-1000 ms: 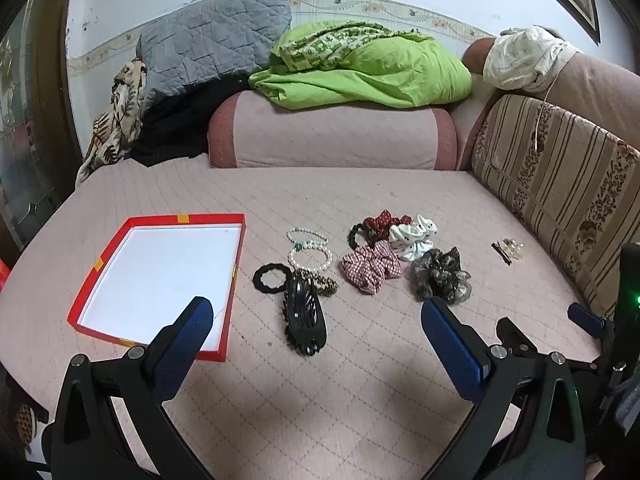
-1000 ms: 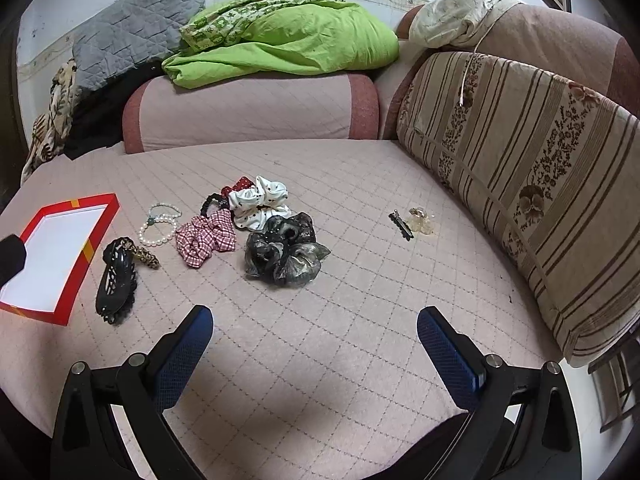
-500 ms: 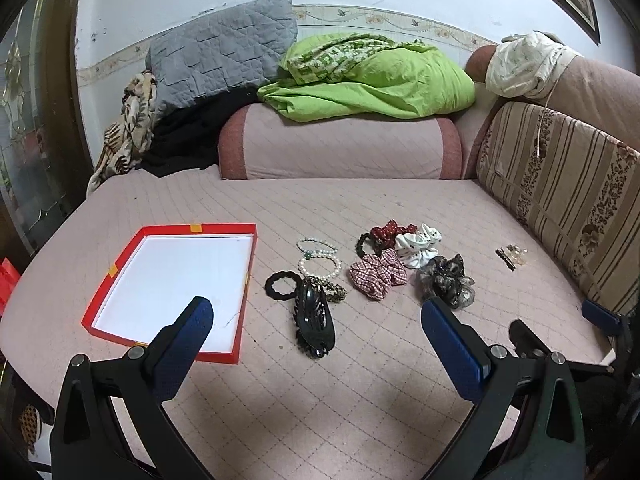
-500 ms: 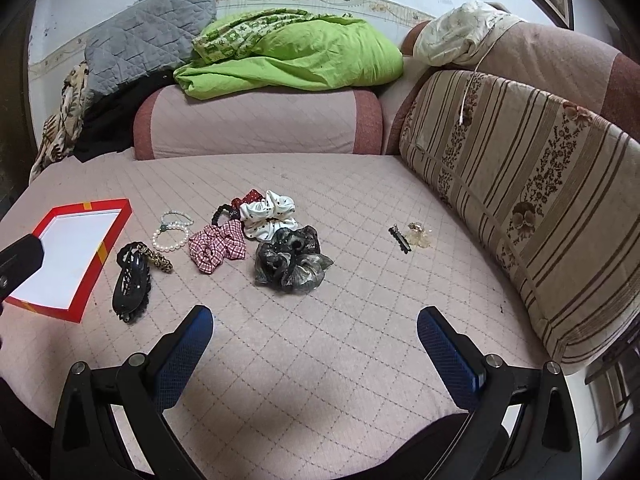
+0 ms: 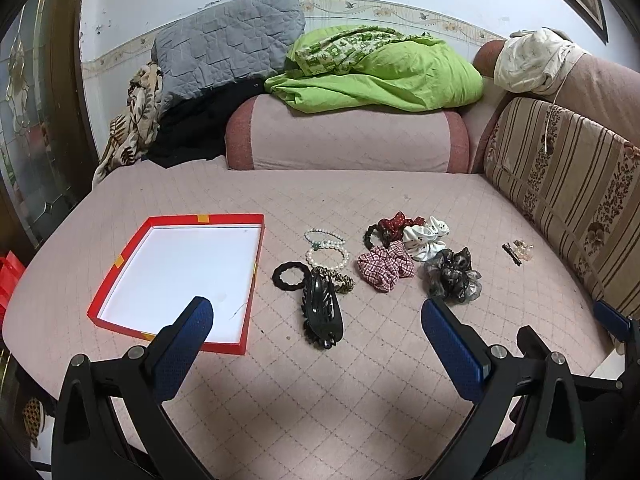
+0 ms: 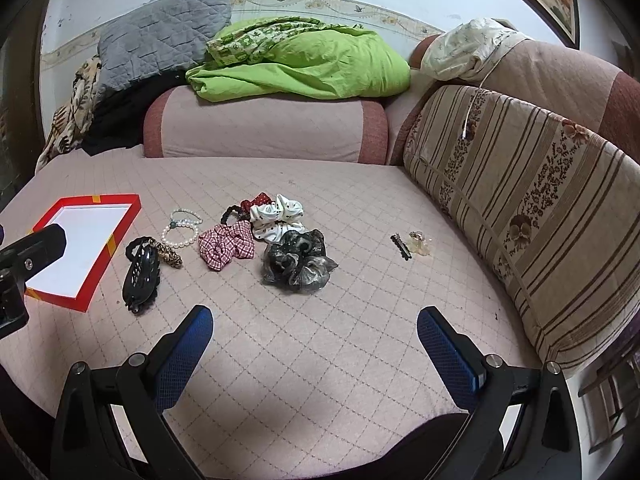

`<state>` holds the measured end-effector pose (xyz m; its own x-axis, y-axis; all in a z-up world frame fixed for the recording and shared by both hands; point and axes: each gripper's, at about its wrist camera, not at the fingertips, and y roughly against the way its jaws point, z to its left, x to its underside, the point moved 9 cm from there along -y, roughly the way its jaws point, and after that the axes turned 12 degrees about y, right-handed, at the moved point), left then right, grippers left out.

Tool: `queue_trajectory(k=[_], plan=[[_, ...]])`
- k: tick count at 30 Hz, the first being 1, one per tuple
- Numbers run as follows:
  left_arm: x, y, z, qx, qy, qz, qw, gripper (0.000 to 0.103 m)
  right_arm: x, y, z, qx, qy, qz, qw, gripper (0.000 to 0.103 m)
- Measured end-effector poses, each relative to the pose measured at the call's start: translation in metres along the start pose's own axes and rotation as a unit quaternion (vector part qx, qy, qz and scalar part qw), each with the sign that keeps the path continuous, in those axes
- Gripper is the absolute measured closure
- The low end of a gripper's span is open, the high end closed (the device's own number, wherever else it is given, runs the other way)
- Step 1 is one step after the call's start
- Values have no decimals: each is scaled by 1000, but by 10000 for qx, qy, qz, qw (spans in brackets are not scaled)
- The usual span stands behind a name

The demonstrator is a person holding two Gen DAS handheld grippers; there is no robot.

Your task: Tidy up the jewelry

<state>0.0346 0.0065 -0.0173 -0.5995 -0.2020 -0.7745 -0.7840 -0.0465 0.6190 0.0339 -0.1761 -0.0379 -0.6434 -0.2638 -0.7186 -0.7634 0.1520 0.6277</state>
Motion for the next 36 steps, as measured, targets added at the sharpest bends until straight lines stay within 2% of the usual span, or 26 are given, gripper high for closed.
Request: queue_trajectory(k=[12, 36], plan=[[5, -7, -2, 62, -13, 34, 10000, 0, 6, -10, -3, -40, -114, 167, 9998, 0], [18, -42, 1, 86, 47, 538, 9985, 0, 18, -39, 0, -207, -154, 558, 9981, 0]])
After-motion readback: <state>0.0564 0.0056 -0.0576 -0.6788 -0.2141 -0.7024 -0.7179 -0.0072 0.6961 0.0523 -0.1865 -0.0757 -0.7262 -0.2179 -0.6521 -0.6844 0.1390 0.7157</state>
